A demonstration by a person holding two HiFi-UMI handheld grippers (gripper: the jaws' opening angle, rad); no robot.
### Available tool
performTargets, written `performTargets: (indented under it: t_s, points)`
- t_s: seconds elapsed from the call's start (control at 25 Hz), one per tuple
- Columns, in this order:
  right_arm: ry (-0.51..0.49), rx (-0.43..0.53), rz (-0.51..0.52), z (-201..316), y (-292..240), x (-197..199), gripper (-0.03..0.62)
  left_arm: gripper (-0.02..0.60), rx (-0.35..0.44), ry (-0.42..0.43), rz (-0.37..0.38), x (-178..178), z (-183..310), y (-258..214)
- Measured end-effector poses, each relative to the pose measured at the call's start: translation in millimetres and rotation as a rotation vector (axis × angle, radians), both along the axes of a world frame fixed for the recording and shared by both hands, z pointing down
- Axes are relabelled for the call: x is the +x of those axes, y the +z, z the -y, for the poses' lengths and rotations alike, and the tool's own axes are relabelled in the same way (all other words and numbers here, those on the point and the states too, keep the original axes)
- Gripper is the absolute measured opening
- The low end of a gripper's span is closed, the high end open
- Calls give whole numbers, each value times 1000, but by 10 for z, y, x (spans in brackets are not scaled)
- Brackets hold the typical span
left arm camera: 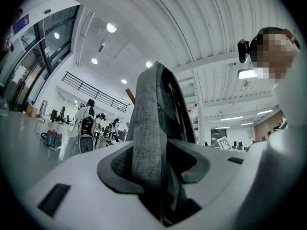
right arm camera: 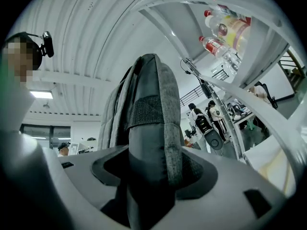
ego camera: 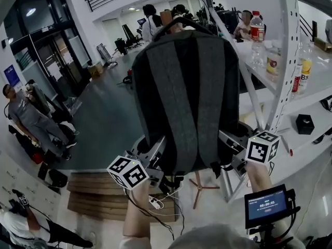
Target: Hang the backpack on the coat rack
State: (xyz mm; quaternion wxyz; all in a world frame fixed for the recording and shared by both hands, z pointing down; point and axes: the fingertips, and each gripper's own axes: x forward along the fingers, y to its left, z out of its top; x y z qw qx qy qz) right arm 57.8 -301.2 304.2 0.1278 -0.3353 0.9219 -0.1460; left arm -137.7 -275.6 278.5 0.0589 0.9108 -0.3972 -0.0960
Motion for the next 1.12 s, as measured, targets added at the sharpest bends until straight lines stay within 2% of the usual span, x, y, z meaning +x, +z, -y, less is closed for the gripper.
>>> performTargets:
  t_s: [0.28, 0.88, 1.0, 1.12]
  points:
    - [-24, 2, -22, 27, -87, -53, 288, 181, -2, 5, -29, -58, 14, -45]
    - [-113, -112, -71, -16, -113, -102, 288, 181, -156, 41, -141, -111, 38, 49]
    - [-112, -146, -81, 48, 23, -109, 288, 181, -193, 41, -142, -118, 113, 185]
    - [-98, -152, -88, 115, 165, -118, 288, 181, -191, 39, -117, -129, 186, 312]
